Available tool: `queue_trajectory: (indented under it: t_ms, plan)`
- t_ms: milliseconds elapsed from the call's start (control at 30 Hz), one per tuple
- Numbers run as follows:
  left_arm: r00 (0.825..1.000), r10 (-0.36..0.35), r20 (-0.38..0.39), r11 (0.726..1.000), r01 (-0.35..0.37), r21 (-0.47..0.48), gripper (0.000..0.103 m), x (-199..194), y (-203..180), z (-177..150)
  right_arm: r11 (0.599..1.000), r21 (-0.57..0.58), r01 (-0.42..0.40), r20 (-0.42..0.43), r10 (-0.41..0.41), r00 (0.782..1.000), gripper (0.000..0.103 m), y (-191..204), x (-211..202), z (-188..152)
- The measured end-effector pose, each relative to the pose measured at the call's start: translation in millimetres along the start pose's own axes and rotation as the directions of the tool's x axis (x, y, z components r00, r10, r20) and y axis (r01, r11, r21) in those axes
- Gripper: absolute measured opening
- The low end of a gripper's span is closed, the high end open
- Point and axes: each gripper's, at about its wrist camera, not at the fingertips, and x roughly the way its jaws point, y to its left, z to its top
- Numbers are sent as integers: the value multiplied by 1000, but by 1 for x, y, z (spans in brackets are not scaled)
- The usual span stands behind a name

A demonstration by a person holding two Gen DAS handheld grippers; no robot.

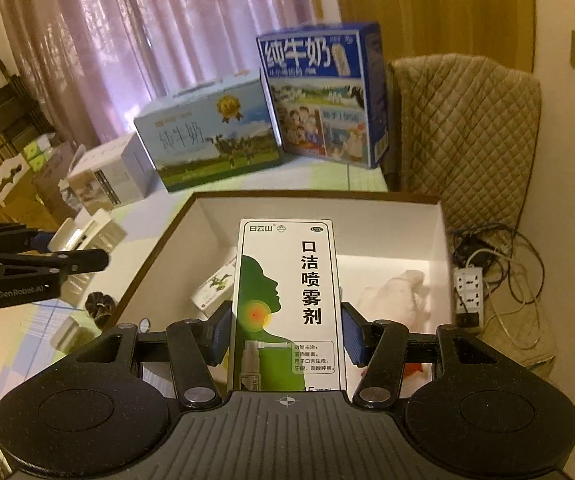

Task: Organize objects
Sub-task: 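Carry the spray box and white holder over the brown box with both tools, then open both tools to drop the spray box and holder into the box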

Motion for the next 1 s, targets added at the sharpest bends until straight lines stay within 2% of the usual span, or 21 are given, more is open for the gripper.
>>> queue_trajectory:
  t_ms: [267, 567, 1000]
  plan:
    - [992, -44, -116, 999, 44, -4, 38, 61, -23, 18, 999, 29, 44, -103, -40, 994, 52, -6, 56, 13]
    - [976, -64, -209, 996, 49, -74, 37, 120, -31, 22, 989, 124, 75, -122, -60, 991, 52, -32, 99, 20]
    - [973, -46, -225, 996, 27, -88, 37, 162, -55, 24, 972, 200, 122, -125, -98, 987, 52, -59, 111, 25]
